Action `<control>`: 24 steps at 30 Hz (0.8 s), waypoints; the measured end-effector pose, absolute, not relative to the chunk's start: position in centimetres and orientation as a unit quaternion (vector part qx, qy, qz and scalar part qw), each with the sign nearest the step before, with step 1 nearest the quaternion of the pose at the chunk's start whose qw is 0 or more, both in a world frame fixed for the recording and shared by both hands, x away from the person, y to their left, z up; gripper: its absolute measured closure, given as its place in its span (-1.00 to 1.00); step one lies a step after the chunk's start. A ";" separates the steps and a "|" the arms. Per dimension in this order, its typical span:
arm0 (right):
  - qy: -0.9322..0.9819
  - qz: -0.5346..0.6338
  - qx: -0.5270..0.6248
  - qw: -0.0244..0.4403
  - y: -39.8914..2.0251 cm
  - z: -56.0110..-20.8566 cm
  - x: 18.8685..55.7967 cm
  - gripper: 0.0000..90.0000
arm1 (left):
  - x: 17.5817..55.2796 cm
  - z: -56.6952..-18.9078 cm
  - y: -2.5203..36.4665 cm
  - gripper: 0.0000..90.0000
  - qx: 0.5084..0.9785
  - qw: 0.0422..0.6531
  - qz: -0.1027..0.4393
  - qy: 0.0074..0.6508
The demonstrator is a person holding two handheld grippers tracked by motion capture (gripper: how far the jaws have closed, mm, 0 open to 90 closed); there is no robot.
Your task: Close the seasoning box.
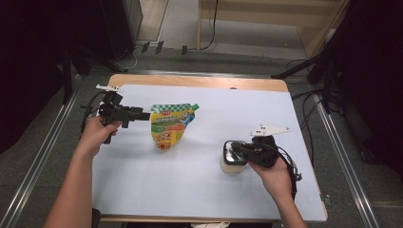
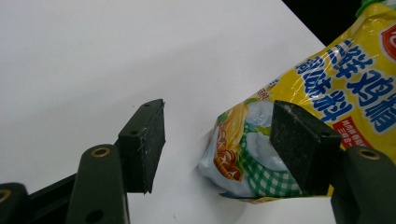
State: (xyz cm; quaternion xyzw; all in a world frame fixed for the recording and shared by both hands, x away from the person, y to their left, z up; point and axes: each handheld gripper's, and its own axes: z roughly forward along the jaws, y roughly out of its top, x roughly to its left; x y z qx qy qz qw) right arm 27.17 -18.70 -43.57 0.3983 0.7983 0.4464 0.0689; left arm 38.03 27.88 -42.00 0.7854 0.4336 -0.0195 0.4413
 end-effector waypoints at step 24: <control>0.756 0.457 0.450 0.127 -24.8 -44.3 28.2 0.32 | 37.9 -41.9 28.0 -0.20 0.782 0.453 -0.021 0.427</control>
